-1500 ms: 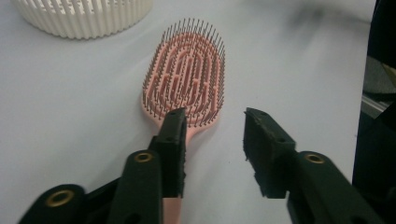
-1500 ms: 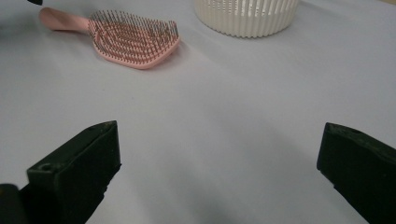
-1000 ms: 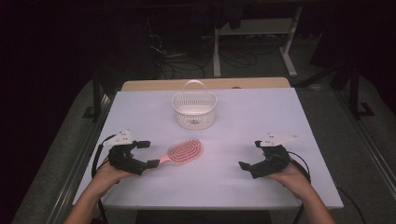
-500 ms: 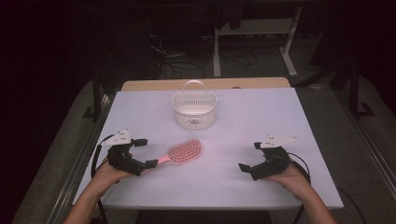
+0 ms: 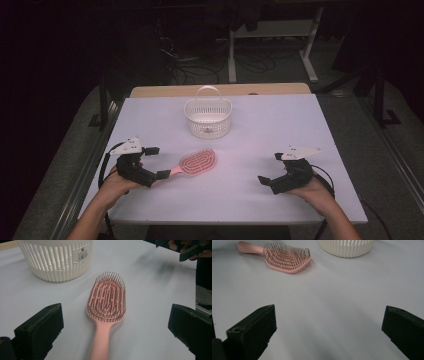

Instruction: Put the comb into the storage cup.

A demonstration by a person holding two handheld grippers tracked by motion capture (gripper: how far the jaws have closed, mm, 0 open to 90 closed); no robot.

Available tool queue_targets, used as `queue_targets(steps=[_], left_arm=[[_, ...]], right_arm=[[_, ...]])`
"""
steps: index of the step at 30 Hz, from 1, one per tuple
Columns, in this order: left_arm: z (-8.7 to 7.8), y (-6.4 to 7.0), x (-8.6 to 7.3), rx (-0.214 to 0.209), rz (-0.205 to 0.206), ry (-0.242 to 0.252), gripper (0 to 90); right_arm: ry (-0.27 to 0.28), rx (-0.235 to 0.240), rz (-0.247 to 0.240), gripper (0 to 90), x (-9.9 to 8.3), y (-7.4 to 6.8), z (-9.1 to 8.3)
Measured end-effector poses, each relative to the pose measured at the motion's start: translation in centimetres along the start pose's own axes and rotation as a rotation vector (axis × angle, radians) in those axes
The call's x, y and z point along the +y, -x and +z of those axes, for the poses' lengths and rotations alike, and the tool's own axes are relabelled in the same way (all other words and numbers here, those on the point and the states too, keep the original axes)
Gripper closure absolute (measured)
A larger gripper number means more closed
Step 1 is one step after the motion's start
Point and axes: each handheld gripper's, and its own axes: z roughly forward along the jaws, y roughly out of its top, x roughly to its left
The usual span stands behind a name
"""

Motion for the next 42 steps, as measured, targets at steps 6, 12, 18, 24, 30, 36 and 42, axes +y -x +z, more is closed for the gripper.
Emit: queue_targets(steps=[6, 12, 18, 24, 30, 36, 42], left_arm=[[0.0, 0.1, 0.1, -0.004, 0.005, -0.001, 0.0], [0.0, 0.1, 0.5, -0.008, 0.013, 0.000, 0.0], [0.2, 0.1, 1.1, -0.011, 0.025, -0.006, 0.0], [0.2, 0.0, 2.0, -0.013, 0.033, 0.005, 0.0], [0.3, -0.1, 2.5, -0.010, 0.044, 0.007, 0.0], [0.6, -0.2, 3.2, -0.011, 0.050, 0.009, 0.0], [0.9, -0.4, 4.0, -0.010, 0.060, 0.012, 0.0]], right_arm=[[-0.001, 0.004, -0.007, 0.0, -0.1, 0.0, 0.3], [0.002, 0.004, -0.002, 0.0, -0.1, 0.1, 0.4], [0.002, 0.003, -0.007, 0.0, 0.0, 0.1, 0.6], [0.007, 0.005, -0.005, 0.0, 0.0, 0.0, 0.5], [0.009, 0.004, -0.001, 0.0, 0.0, 0.1, 0.4], [0.007, 0.004, -0.002, 0.0, 0.0, 0.1, 0.5], [0.010, 0.004, 0.003, 0.0, 0.0, 0.1, 0.4]])
